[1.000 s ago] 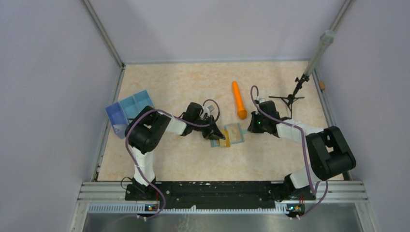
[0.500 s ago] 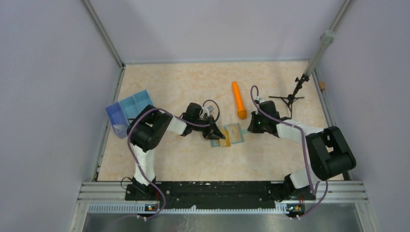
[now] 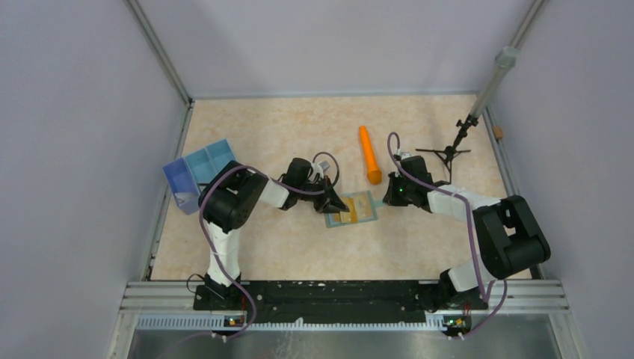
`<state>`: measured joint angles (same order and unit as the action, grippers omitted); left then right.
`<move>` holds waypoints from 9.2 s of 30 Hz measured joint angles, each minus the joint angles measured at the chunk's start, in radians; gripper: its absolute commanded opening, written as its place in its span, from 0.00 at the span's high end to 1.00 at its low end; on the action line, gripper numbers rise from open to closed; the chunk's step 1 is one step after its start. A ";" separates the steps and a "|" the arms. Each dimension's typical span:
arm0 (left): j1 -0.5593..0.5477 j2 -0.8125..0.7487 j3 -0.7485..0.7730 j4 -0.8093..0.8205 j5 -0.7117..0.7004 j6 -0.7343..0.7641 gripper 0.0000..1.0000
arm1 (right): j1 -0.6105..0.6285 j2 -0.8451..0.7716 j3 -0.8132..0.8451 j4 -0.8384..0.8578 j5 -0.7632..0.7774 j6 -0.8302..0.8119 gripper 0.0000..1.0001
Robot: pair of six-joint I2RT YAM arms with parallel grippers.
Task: Put the credit cards into the card holder
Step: Insert the credit card into the card holder, then close the card holder at the center of the board.
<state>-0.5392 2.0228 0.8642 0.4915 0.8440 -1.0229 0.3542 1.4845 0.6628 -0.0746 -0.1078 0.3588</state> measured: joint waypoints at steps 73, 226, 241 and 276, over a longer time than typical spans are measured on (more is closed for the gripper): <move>-0.019 -0.016 -0.037 0.119 -0.102 0.105 1.00 | 0.000 0.000 0.008 -0.018 0.002 -0.018 1.00; 0.022 -0.476 -0.236 -0.286 -0.465 0.235 0.24 | 0.299 -0.056 0.301 -0.247 0.001 0.093 1.00; 0.058 -0.690 -0.333 -0.355 -0.573 0.241 0.19 | 0.443 0.229 0.348 -0.051 -0.063 0.182 0.60; -0.031 -0.543 0.018 -0.608 -0.597 0.269 0.11 | 0.074 0.028 0.168 -0.131 -0.243 0.008 0.41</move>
<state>-0.5705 1.4799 0.8825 -0.1162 0.2470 -0.7536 0.4282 1.5124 0.8310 -0.2058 -0.3508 0.3672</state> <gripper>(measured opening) 0.874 0.586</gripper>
